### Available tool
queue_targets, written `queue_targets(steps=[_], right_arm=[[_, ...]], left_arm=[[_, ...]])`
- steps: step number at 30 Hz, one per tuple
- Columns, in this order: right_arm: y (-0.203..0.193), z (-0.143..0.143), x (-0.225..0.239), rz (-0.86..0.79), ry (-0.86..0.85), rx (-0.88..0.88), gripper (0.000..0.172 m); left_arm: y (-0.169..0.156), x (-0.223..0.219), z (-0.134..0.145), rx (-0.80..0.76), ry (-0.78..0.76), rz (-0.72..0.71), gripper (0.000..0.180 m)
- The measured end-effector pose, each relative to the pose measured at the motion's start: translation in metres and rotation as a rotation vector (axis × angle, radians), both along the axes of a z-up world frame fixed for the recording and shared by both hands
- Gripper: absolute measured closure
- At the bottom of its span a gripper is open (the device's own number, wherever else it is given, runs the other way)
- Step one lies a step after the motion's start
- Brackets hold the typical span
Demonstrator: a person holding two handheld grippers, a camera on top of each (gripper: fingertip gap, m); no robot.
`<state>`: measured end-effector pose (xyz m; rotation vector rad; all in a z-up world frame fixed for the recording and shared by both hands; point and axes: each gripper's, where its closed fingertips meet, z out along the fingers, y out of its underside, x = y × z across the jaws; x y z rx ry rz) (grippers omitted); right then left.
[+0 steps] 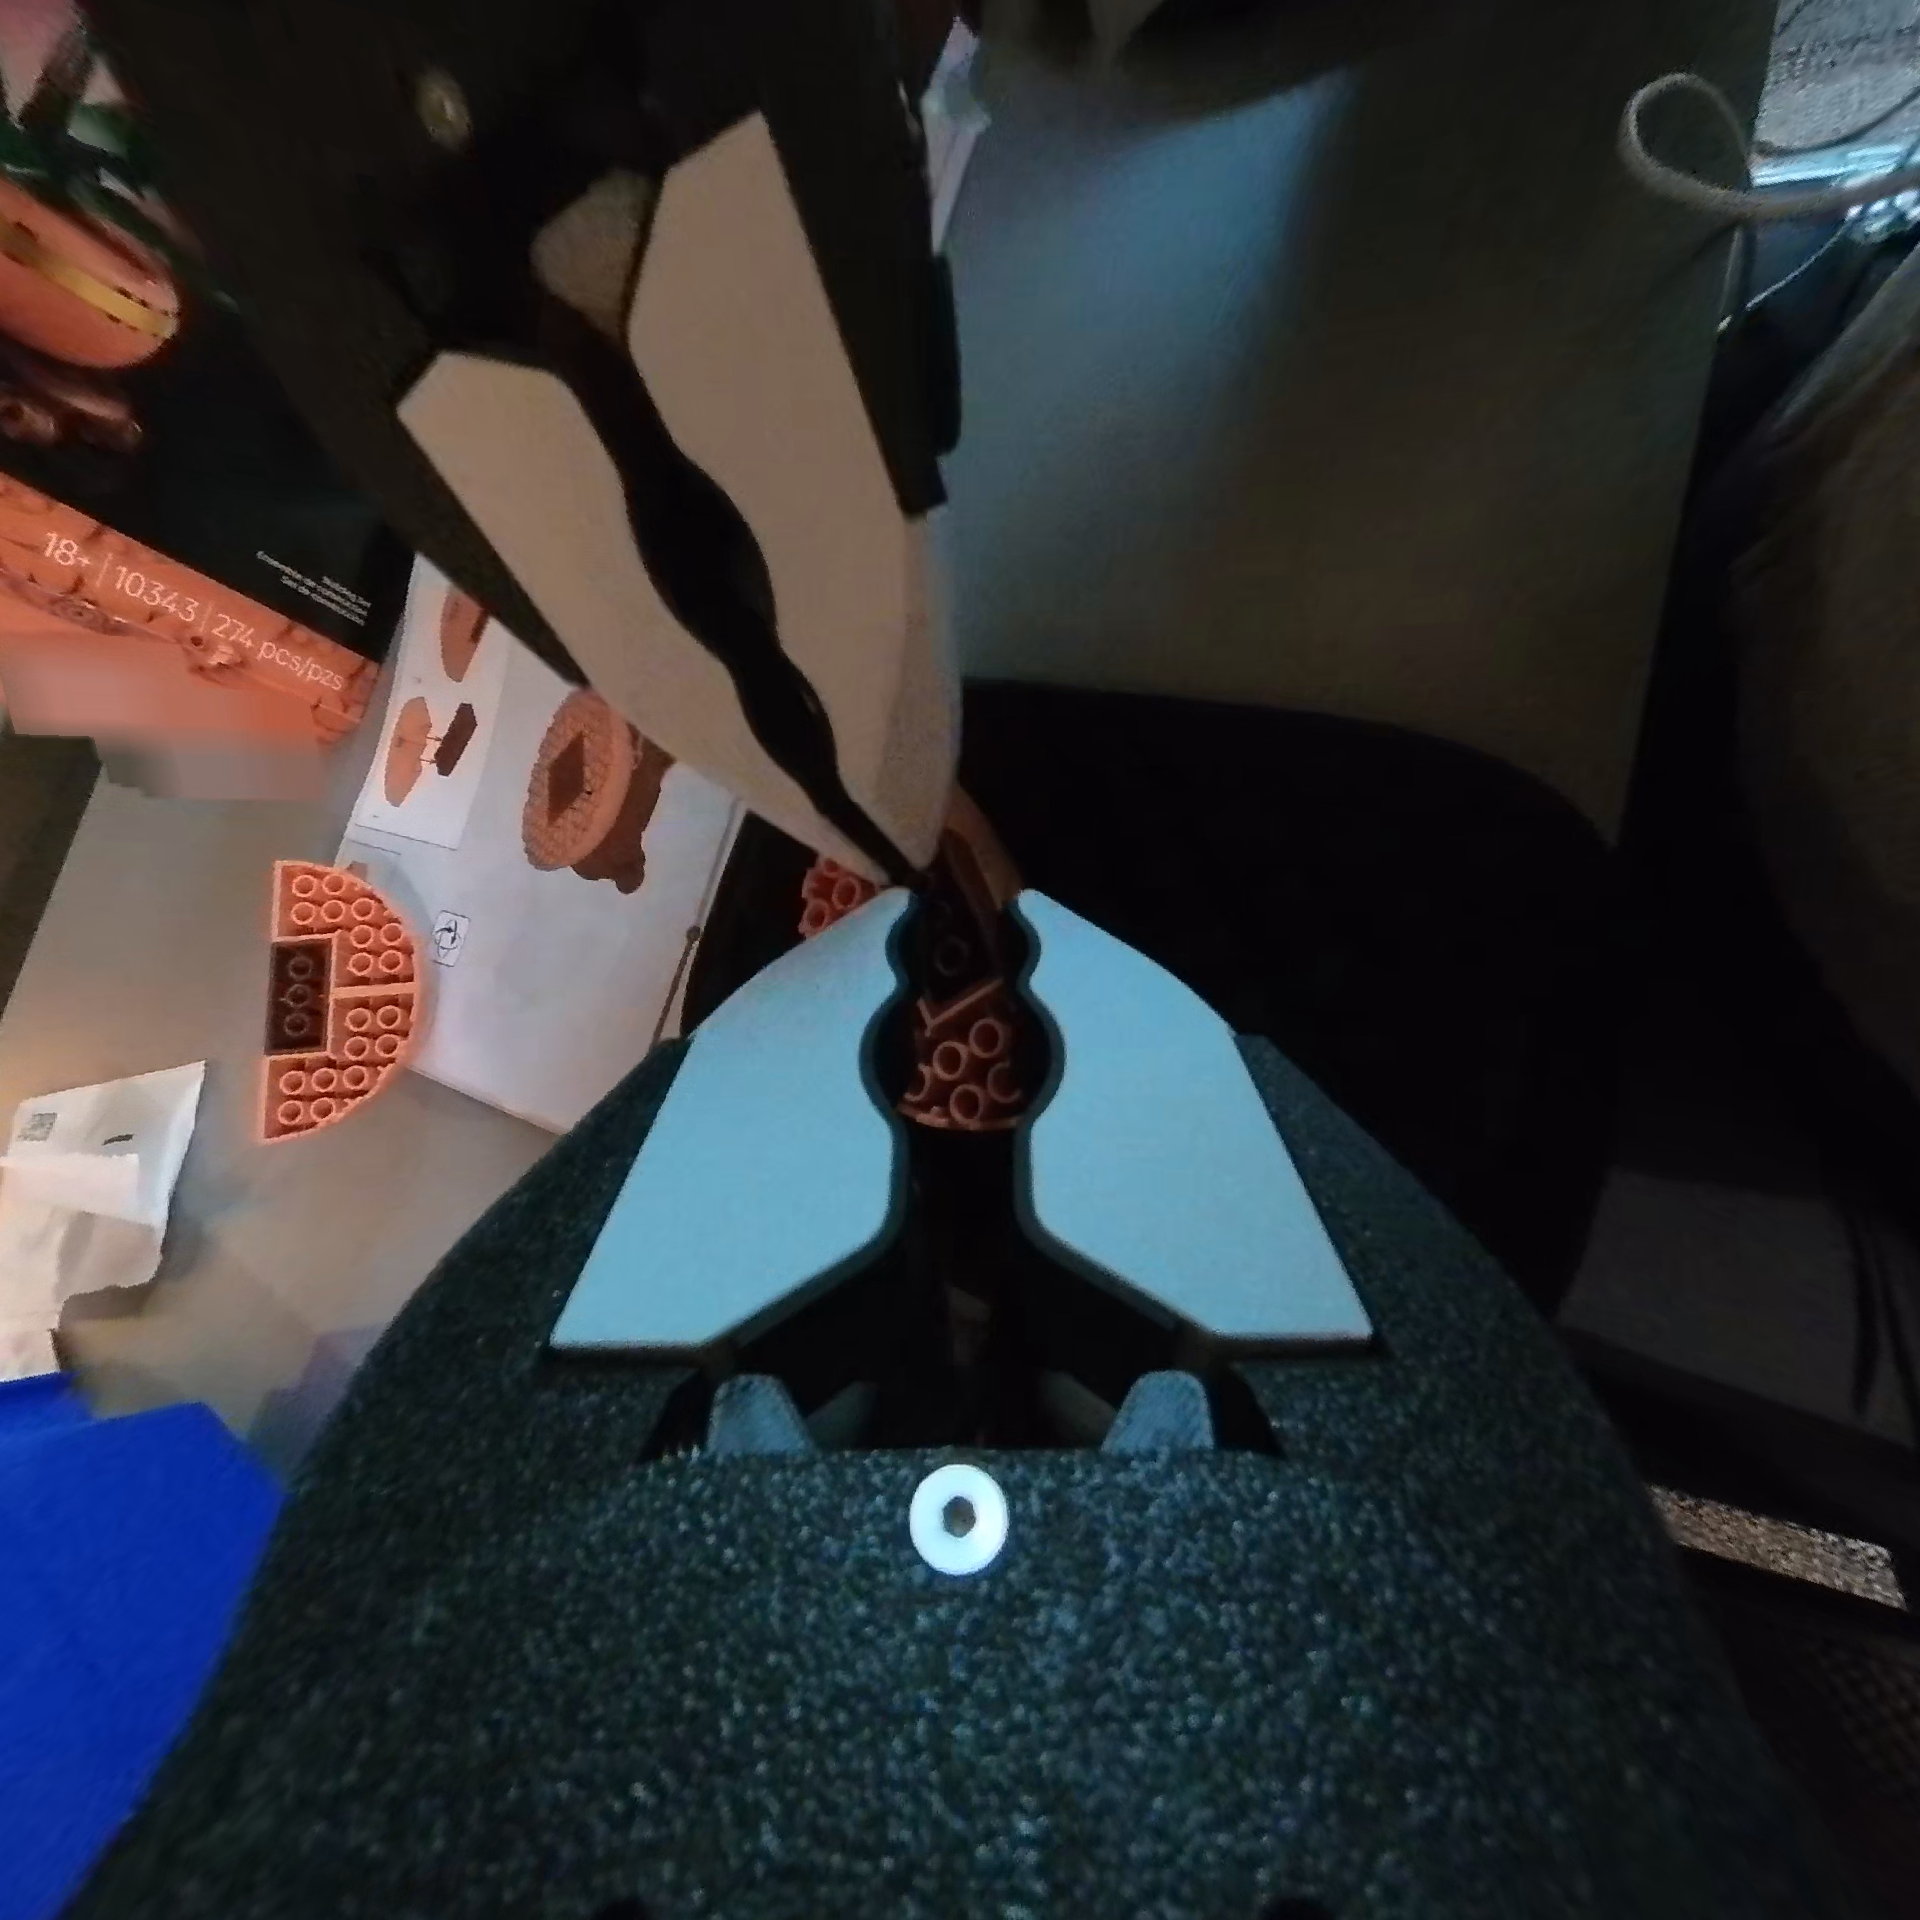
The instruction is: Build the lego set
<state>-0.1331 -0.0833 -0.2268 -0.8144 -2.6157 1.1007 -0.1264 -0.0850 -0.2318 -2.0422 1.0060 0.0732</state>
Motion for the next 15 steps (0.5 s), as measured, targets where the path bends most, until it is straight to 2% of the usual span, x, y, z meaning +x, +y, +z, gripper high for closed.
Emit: queue_targets(steps=[5,11,15], right_arm=[[0.002,-0.003,0.003,-0.029,-0.1,0.178,0.172],[0.002,-0.004,0.005,-0.091,-0.201,0.233,0.172],[0.0,-0.004,0.007,-0.077,-0.198,0.291,0.172]], left_arm=[[0.001,0.001,-0.001,0.009,0.014,-0.002,0.167],[0.0,0.002,0.0,0.048,-0.025,0.024,0.167],[-0.016,0.0,0.005,-0.019,-0.103,0.072,0.172]])
